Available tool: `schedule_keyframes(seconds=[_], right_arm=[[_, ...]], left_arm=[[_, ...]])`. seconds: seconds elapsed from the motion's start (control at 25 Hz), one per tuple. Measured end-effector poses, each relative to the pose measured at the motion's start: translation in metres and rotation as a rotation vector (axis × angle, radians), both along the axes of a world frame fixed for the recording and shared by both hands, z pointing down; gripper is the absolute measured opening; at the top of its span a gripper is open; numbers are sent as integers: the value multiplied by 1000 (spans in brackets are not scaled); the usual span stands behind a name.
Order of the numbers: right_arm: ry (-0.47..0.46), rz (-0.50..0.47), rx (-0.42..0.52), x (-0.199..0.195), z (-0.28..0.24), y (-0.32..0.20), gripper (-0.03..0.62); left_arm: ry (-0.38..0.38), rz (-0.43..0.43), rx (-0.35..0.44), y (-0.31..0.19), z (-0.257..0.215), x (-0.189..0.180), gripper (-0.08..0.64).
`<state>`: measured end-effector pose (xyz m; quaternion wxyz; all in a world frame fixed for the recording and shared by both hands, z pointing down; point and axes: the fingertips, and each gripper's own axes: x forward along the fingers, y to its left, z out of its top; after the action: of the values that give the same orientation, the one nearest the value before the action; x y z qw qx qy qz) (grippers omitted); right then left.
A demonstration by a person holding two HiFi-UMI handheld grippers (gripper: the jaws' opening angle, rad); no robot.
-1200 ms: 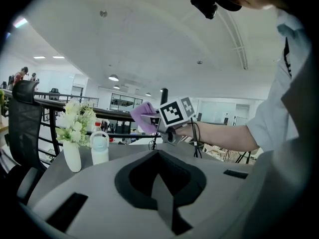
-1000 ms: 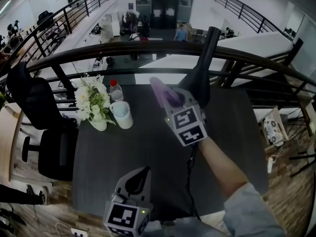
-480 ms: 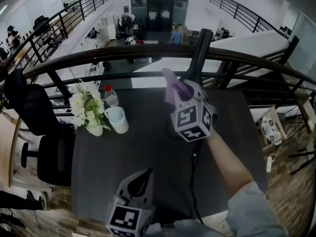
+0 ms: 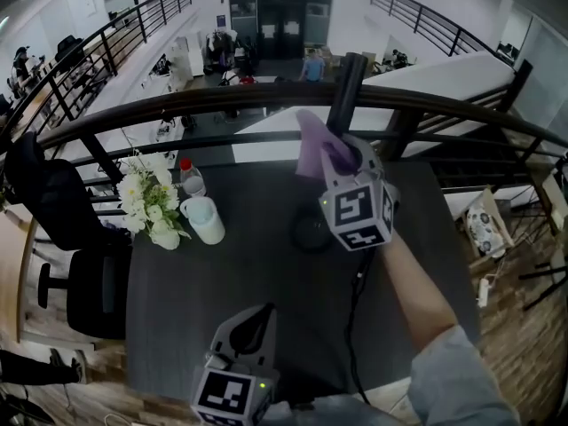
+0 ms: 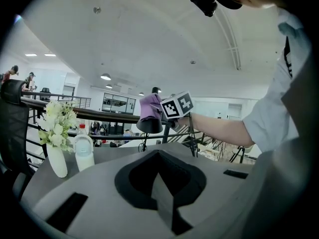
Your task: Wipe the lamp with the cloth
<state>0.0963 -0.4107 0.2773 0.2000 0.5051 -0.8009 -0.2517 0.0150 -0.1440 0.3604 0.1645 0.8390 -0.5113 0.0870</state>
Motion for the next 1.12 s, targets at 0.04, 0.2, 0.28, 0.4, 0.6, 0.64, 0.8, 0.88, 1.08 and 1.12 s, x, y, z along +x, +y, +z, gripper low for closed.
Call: schedule_keyframes(seconds=[0.04,0.2,0.28,0.4,0.6,0.64,0.8,0.88,1.08,1.12], right_arm=[[-16,1,1,3,-1,0,52],[-63,14,15,17,-6,2,52],[-74,16,24,24,-8,2,52],[-92,25,41,35,-15,2,52],[-112,69,62,62,-28,-3,52],[-123,80,65,68,-31,-4,52],[-217,136,66,100,-49,-12,52],[-248,175,71,116,-57,-19,52],[-273,240,108,141,-79,-41,52],[-274,246,112,143,-82,-46,52]], left_arm=[[0,0,2,-1,-1,1,0],[-1,8,9,-2,-2,7,0],[0,10,12,-3,-3,10,0],[1,7,15,-2,-5,12,0],[-5,8,23,-3,-8,17,0],[-6,8,23,-3,-8,18,0],[-11,9,18,-3,-6,22,0],[-12,8,20,-3,-5,23,0],[-20,-4,22,0,-5,21,0],[-21,-8,20,1,-4,20,0]])
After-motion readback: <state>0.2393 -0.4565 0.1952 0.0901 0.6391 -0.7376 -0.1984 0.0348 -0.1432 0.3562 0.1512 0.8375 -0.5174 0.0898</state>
